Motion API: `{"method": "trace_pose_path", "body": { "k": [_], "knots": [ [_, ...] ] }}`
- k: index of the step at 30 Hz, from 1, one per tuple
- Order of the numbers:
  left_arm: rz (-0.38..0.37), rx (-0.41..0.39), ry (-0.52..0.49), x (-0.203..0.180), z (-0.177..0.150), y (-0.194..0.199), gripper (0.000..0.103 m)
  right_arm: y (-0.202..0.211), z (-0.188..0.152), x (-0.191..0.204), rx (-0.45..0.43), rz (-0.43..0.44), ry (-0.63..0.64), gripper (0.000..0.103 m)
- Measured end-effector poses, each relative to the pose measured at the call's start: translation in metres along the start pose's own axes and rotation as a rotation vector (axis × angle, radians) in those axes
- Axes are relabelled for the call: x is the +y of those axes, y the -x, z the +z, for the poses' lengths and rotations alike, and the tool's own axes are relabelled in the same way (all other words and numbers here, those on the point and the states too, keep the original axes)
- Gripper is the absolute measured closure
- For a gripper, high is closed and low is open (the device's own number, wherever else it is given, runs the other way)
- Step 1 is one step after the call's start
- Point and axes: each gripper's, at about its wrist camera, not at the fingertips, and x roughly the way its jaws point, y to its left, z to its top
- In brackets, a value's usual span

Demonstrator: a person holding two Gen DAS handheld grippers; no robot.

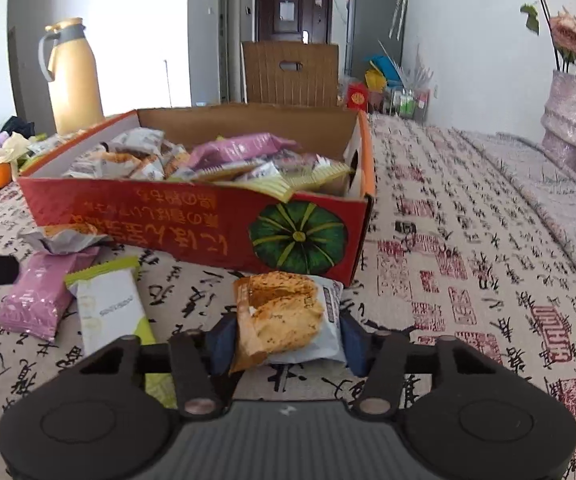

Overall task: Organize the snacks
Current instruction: 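Grasp the pink packet with the left gripper while the right gripper holds the cookie packet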

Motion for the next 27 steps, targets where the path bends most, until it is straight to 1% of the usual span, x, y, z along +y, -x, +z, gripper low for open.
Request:
{"method": "trace_pose_path", "body": {
  "k": [4,7,10,14,21,25,27],
  "knots": [
    [0.013,0.026,-0.004,-0.010,0.002,-0.007,0.000,0.015,0.001,-0.007,-0.063,-0.004,-0.032,0.058],
    [0.038,0.049,-0.011,-0.018,0.004,-0.014,0.000,0.026,0.000,-0.016,-0.107,-0.017,-0.070,0.058],
    [0.062,0.074,-0.008,-0.023,0.004,-0.021,0.000,0.035,-0.002,-0.023,-0.130,-0.024,-0.086,0.058],
    [0.070,0.088,0.002,-0.028,0.006,-0.027,0.000,0.041,-0.006,-0.031,-0.138,-0.022,-0.102,0.058],
    [0.104,0.117,-0.010,-0.038,0.005,-0.037,0.000,0.042,-0.012,-0.038,-0.138,-0.007,-0.125,0.058],
    [0.119,0.132,-0.003,-0.038,0.004,-0.042,0.002,0.042,-0.014,-0.038,-0.136,-0.001,-0.128,0.058],
    [0.121,0.127,-0.005,-0.039,0.003,-0.042,0.003,0.041,-0.015,-0.038,-0.133,0.001,-0.132,0.058]
  ]
}}
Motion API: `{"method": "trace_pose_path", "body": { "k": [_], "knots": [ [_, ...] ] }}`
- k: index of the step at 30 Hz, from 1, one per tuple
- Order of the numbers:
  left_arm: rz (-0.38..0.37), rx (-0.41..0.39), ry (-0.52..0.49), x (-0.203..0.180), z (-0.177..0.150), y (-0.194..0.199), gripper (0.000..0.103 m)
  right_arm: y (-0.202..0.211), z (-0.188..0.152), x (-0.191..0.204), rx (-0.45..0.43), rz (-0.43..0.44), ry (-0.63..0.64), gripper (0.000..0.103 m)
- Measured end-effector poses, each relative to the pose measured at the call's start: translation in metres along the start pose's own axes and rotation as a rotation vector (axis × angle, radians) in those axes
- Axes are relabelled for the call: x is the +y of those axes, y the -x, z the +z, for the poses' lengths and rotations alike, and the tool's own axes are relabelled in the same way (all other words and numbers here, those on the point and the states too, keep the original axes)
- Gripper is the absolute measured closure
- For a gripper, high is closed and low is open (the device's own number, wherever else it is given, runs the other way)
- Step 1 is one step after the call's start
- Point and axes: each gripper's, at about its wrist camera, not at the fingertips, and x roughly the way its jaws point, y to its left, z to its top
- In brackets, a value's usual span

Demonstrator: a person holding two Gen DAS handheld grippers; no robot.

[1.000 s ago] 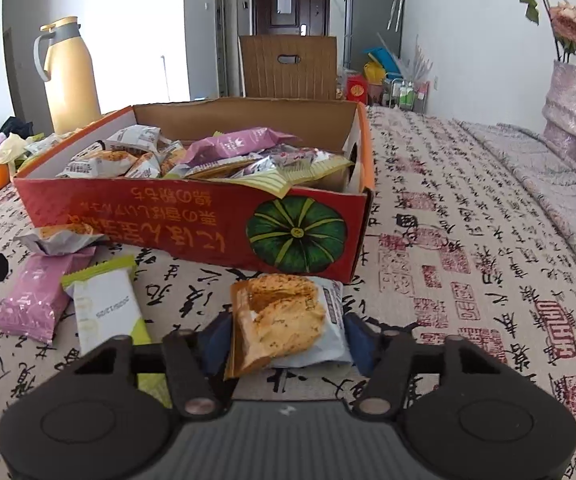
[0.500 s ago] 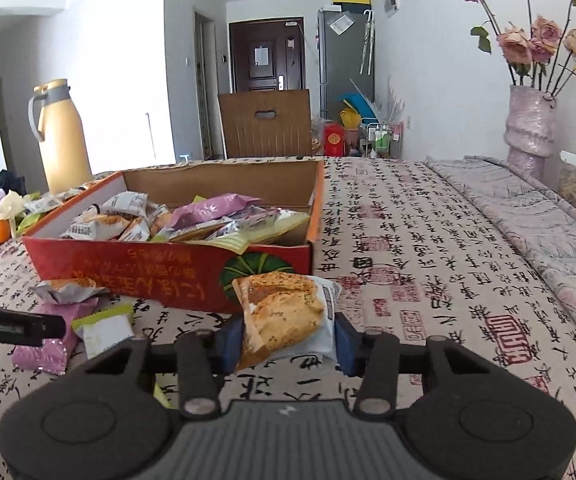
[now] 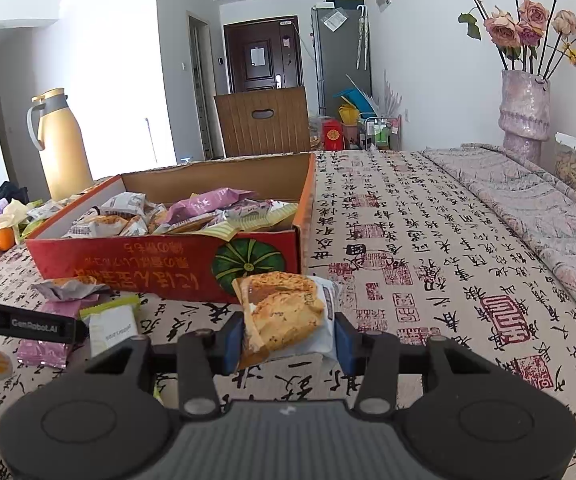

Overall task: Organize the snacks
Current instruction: 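Grasp the pink packet with the left gripper while the right gripper holds the cookie packet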

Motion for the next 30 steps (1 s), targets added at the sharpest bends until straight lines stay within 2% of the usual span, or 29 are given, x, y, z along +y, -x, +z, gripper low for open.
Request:
{"method": "trace_pose_path", "body": {
  "k": [3,6,8,10,23,30],
  "knots": [
    [-0.016,-0.003,-0.002,0.000,0.000,0.001,0.009,-0.002,0.000,0.000,0.002,0.001,-0.008,0.058],
    [-0.072,0.001,0.011,0.003,0.000,0.003,0.025,-0.001,-0.001,0.000,0.003,-0.001,-0.012,0.058],
    [-0.082,-0.006,0.003,0.002,0.000,0.005,0.035,-0.001,-0.002,0.001,0.004,0.000,-0.011,0.058],
    [-0.093,-0.011,-0.004,0.002,-0.001,0.007,0.040,-0.001,-0.002,0.002,0.005,0.001,-0.009,0.058],
    [-0.114,-0.024,-0.013,0.010,-0.012,0.018,0.040,0.009,-0.005,0.012,0.003,0.003,0.001,0.058],
    [-0.145,-0.088,-0.033,0.019,-0.023,0.046,0.040,0.019,-0.006,0.019,-0.007,0.009,0.012,0.058]
  ]
}}
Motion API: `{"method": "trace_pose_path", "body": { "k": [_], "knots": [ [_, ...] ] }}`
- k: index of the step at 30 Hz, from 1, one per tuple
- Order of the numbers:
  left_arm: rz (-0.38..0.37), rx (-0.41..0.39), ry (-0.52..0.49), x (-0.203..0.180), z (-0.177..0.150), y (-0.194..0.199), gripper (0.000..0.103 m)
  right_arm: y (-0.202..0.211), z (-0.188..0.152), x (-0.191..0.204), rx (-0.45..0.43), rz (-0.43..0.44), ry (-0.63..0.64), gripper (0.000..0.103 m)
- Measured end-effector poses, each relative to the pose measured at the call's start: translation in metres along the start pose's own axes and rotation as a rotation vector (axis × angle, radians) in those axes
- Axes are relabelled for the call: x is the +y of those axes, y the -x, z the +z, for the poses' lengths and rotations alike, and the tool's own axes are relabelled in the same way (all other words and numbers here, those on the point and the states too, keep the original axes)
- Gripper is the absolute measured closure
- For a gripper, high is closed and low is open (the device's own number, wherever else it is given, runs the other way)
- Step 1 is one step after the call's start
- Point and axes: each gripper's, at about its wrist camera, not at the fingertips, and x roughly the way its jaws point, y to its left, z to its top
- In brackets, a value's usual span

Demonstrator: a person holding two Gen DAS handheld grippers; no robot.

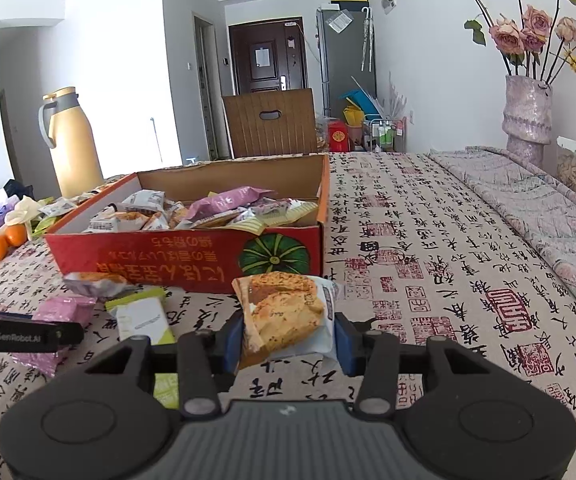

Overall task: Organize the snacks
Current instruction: 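Carry the pink and cookie packets over the box and release them inside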

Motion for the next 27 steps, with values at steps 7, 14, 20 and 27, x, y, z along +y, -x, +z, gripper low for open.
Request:
{"method": "trace_pose_path", "body": {
  "k": [7,14,20,27],
  "knots": [
    [-0.031,-0.103,-0.028,0.000,0.003,0.037,0.040,0.015,0.002,0.013,-0.027,0.018,0.023,0.058],
    [-0.037,-0.188,-0.040,-0.001,0.019,0.056,0.040,0.022,0.013,0.029,-0.063,0.042,0.049,0.058],
    [-0.040,-0.246,-0.045,-0.003,0.039,0.062,0.040,0.018,0.031,0.038,-0.097,0.048,0.065,0.058],
    [-0.036,-0.291,-0.042,-0.004,0.066,0.053,0.040,0.000,0.057,0.047,-0.132,0.053,0.077,0.058]
  ]
}}
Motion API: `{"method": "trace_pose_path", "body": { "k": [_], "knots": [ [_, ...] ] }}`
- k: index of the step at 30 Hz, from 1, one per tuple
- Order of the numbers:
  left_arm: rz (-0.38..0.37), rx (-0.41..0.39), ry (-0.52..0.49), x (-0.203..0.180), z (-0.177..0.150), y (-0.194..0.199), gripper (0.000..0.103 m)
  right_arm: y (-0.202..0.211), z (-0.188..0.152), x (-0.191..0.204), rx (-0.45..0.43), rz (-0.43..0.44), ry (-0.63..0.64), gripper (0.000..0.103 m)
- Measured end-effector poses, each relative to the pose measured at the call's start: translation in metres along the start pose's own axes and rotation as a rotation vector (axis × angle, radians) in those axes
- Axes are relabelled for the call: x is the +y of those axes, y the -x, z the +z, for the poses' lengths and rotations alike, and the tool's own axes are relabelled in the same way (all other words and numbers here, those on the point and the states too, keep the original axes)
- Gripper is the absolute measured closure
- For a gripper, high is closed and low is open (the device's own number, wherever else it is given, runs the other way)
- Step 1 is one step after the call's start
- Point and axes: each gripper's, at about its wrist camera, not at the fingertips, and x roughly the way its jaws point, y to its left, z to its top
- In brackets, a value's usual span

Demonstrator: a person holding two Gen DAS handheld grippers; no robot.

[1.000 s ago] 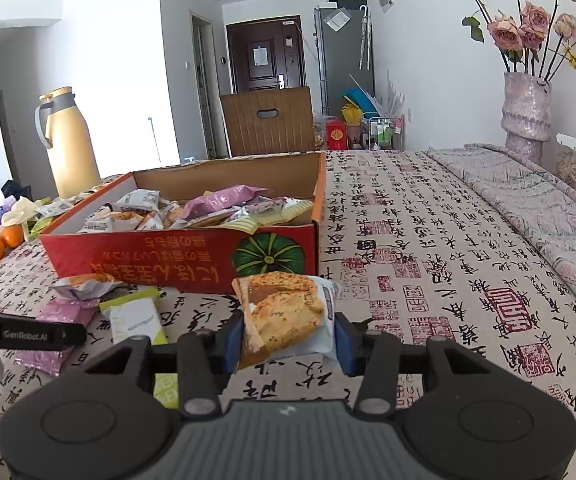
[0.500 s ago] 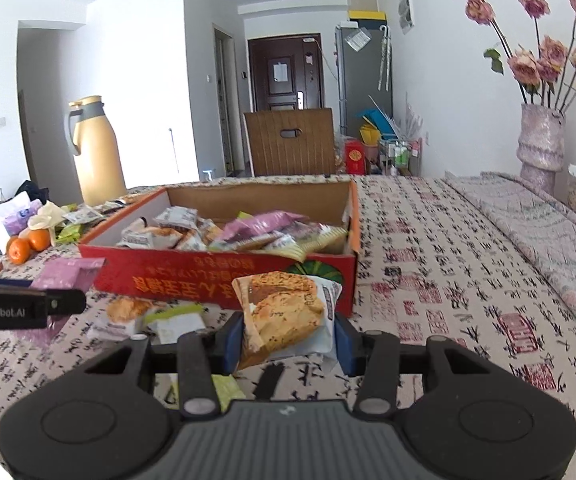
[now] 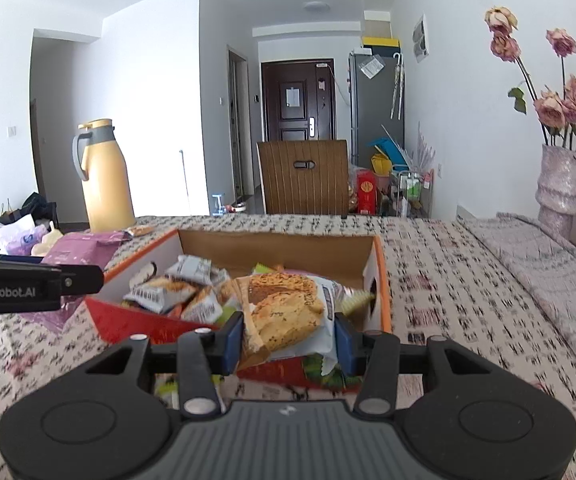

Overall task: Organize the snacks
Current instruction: 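Carry the pink and cookie packets over the box and release them inside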

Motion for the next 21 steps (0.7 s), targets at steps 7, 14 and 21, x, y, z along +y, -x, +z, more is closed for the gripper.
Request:
{"method": "trace_pose_path", "body": {
  "k": [7,14,21],
  "knots": [
    [0.000,-0.027,0.014,0.001,0.022,-0.028,0.040,-0.028,0.021,0.001,-0.027,-0.007,0.004,0.057],
    [-0.003,-0.039,0.042,0.000,0.041,-0.061,0.040,-0.062,0.041,-0.002,-0.041,-0.015,-0.010,0.057],
    [0.010,-0.036,0.070,0.003,0.047,-0.093,0.040,-0.097,0.048,-0.005,-0.047,-0.043,-0.022,0.057]
  ]
}}
